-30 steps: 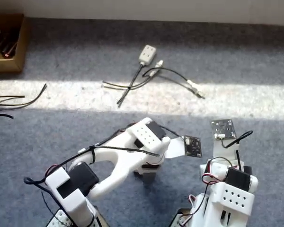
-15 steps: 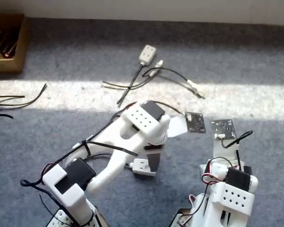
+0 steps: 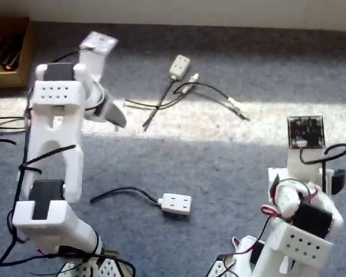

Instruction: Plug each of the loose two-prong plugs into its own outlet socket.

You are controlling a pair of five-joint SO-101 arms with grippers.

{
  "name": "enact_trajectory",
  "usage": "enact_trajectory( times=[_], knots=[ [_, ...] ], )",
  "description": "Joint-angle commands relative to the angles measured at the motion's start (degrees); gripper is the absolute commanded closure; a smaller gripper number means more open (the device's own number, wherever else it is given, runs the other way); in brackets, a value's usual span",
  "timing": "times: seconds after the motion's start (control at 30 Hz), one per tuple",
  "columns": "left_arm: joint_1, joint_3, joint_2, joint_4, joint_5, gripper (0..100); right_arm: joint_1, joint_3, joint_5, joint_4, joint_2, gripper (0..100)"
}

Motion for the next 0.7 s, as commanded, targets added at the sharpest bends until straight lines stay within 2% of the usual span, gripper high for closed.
enact_trajectory(
  times=[0.0,0.1,0.17,0.23,0.37,0.43,0.67],
  knots=[
    [-1.98,4.18,-0.75,4.04,4.22,64,-6.99,-14.81,-5.71,0.92,20.53,56.6],
    [-1.8,12.62,-0.92,2.81,9.05,64,-13.76,-28.44,-10.46,1.19,39.16,56.6],
    [-2.24,17.54,-1.01,-2.37,9.49,64,-17.45,-38.46,-9.05,3.47,50.68,56.6],
    [-3.74,22.2,-1.01,-6.95,9.49,64,-19.21,-49.27,-3.78,7.25,61.05,56.6],
    [-8.57,26.95,-1.01,-11.78,9.41,64,-19.12,-70.64,15.12,15.78,77.67,56.6],
    [-10.59,28.79,-1.01,-14.59,9.41,64,-19.21,-81.19,21.71,18.59,84.62,56.6],
    [-11.65,33.98,-0.92,-21.89,9.41,64,-15.69,-114.86,27.52,13.85,108.35,56.6]
  ],
)
